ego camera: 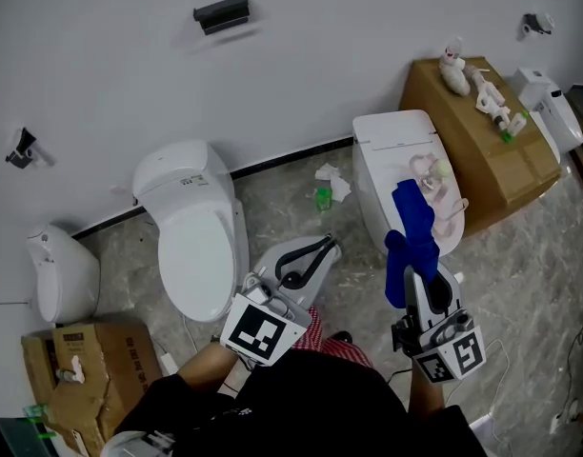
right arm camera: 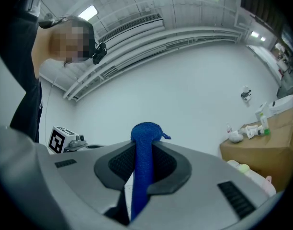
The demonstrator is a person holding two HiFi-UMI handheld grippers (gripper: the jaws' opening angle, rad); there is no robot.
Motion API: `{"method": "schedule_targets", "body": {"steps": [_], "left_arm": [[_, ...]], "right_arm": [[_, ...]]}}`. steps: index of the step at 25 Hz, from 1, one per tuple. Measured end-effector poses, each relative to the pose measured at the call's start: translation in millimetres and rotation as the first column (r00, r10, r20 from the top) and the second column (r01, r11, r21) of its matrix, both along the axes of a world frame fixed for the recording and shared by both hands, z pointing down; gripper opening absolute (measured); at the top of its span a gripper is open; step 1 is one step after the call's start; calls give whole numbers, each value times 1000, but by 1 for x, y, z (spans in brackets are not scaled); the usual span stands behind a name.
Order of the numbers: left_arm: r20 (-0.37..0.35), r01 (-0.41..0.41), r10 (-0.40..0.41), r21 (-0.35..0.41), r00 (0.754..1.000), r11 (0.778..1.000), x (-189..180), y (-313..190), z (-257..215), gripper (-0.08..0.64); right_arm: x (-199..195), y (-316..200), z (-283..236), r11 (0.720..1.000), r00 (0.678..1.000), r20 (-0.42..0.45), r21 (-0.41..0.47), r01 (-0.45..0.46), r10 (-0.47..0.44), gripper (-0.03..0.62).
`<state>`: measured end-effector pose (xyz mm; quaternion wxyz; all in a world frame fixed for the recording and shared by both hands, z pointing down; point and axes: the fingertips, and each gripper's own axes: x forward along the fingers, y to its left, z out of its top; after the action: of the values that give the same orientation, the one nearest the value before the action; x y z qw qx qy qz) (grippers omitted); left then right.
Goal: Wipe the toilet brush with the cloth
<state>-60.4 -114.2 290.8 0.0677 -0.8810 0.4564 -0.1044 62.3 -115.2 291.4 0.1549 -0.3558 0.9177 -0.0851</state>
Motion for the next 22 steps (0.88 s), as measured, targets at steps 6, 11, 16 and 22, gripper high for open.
{"method": "schedule_targets", "body": {"steps": [6, 11, 16, 22], "left_arm": [[1, -37, 37, -35, 999, 999, -7, -28, 12, 8], [12, -39, 40, -76, 999, 996, -13, -53, 26, 8], [25, -23, 26, -109, 999, 994, -24, -72, 45, 8], [17, -42, 45, -151, 999, 988, -28, -82, 64, 8]], "right_arm": [[-10, -23, 7, 999, 999, -3, -17, -34, 33, 64], [-18, -39, 17, 998, 999, -16, -45, -37, 36, 64], [-23, -56, 32, 997, 999, -39, -65, -40, 38, 64], [-30, -66, 47, 995, 998, -51, -87, -47, 43, 64]]}}
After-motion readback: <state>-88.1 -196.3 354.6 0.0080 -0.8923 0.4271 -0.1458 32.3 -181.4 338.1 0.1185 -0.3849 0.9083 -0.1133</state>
